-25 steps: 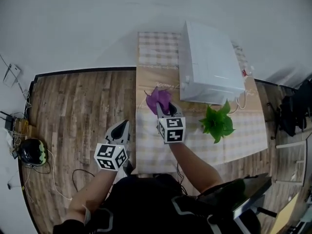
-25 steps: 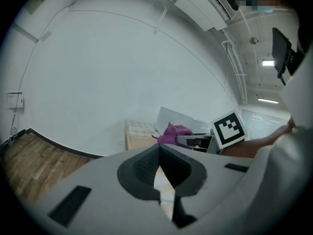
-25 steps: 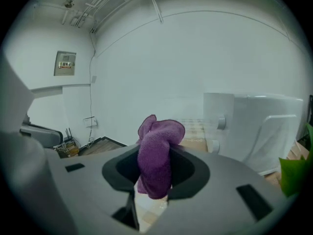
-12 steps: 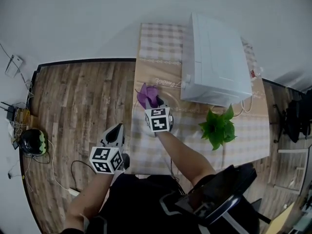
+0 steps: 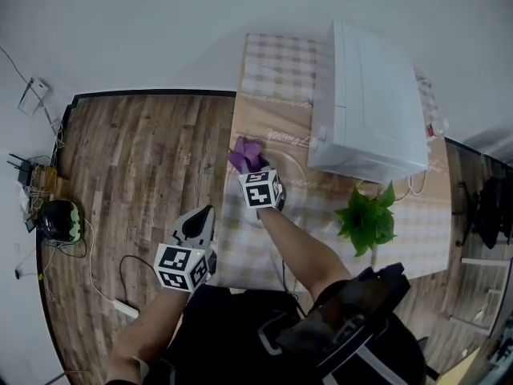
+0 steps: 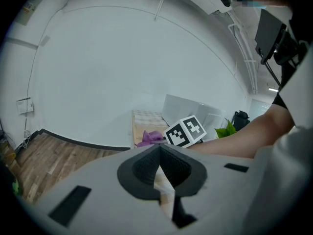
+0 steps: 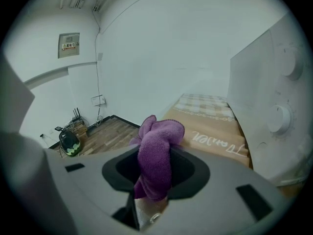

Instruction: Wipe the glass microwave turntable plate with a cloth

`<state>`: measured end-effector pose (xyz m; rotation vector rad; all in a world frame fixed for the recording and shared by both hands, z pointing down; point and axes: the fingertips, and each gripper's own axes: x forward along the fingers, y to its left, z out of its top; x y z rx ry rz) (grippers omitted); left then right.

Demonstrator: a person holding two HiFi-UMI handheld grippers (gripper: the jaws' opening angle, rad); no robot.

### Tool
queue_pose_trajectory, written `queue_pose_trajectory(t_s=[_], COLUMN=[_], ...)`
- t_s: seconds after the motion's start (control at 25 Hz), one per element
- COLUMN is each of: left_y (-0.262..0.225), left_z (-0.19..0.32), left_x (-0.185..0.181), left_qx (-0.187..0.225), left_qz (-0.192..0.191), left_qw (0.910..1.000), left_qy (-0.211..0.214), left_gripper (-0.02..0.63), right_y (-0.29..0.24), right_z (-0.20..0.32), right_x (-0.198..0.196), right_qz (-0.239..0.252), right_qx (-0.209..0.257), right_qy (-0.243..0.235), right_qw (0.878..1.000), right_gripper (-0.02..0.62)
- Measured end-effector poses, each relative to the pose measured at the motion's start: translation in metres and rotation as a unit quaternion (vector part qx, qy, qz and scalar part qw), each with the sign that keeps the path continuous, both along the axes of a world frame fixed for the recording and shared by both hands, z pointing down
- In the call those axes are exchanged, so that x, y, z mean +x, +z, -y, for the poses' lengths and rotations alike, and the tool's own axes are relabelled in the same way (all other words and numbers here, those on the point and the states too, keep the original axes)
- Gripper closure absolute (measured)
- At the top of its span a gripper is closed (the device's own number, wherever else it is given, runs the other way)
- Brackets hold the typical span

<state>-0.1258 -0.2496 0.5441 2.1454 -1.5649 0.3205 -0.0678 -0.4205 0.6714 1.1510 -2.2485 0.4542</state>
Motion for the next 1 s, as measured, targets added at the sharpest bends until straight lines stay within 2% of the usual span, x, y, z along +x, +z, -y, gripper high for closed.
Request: queue_pose_trajectory(t_s=[0.28, 0.68, 1.0], left_y=[0.007, 0.011, 0.007], left_z=[-0.006, -0.008, -0.005], left_x=[-0.008, -0.002, 0.008], left_qx=[-0.028, -0.029, -0.022], left_qz=[-0.020, -0.017, -0.010], left_qw=[0.9990, 0.9993, 0.9997], left_qy=[-0.029, -0.018, 0.002], left_gripper=[0.603, 0.603, 0.603], right_y=[0.011, 0.004, 0.003], right_z=[0.004, 0.007, 0.010], right_x=[0.006, 0.029, 0.064], right_qz=[-0.034, -0.036, -0.043], right_qx=[-0.006, 0.003, 0.003], right_qy=[-0.008, -0.001, 0.029], right_qw=[0.999, 0.999, 0.999], right_gripper=[0.457, 0.456, 0.456])
